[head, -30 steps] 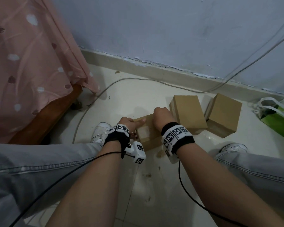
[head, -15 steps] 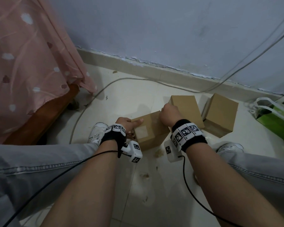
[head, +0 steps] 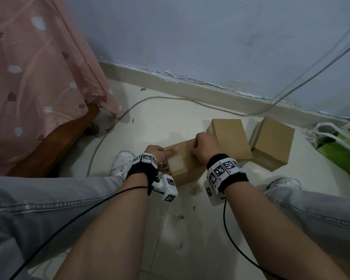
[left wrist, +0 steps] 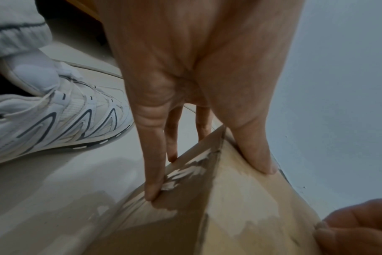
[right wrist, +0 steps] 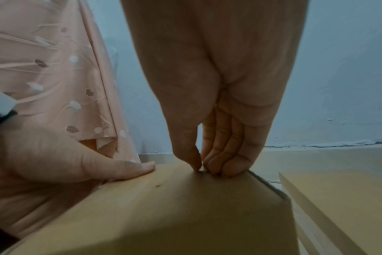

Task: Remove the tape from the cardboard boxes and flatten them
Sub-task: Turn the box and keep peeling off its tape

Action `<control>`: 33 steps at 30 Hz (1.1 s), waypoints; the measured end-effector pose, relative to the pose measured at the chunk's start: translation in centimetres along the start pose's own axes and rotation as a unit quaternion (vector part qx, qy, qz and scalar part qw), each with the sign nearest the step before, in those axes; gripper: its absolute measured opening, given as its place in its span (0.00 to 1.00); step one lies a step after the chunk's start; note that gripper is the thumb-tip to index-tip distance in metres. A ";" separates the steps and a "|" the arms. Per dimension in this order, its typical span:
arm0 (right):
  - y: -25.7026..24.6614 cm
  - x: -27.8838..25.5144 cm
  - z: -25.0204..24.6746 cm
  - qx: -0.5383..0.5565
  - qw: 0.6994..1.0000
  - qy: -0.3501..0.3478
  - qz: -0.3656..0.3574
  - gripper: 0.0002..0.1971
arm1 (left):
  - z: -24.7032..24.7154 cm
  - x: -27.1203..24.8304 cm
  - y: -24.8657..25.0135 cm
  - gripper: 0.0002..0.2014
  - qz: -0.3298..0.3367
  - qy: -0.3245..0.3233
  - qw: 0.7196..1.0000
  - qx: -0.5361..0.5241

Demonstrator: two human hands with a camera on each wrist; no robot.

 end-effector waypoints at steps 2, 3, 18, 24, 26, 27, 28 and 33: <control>-0.2 -0.1 0.2 -0.017 1.000 0.003 -0.001 0.03 | 0.0 0.0 0.0 0.31 -0.001 -0.001 1.000 -0.001; -0.3 -0.1 0.3 -0.024 1.000 0.006 -0.002 0.02 | 0.1 -0.2 0.1 0.32 0.000 -0.001 1.000 -0.002; 0.9 0.2 -0.3 0.030 0.999 0.013 -0.013 0.06 | -0.1 -0.3 0.4 0.24 0.000 0.005 1.000 0.005; 0.8 0.0 -0.4 0.019 0.999 0.025 0.006 0.05 | 0.2 -0.1 0.2 0.28 0.000 -0.006 1.000 0.007; 1.1 0.0 -0.7 0.038 0.999 0.026 0.006 0.07 | 0.0 -0.3 0.4 0.25 0.001 0.001 1.000 0.006; 1.2 -0.1 -0.9 0.049 0.999 0.022 0.003 0.09 | 0.0 -0.4 0.4 0.25 0.000 0.003 1.000 0.004; 1.3 -0.2 -1.1 0.058 0.998 0.016 0.000 0.10 | 0.1 -0.4 0.4 0.25 -0.001 0.002 1.000 0.001; 0.0 -0.9 -0.9 -0.011 1.000 0.021 -0.017 0.05 | 0.2 -0.1 0.2 0.29 -0.003 0.002 1.000 -0.006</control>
Point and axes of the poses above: each hand's wrist, its own x-axis towards the middle knuckle, its own z-axis out of the palm, y = z × x, the point moved 10 cm from there along x, towards the middle knuckle, and after that the axes turned 13 degrees about z, right-handed, at the moved point
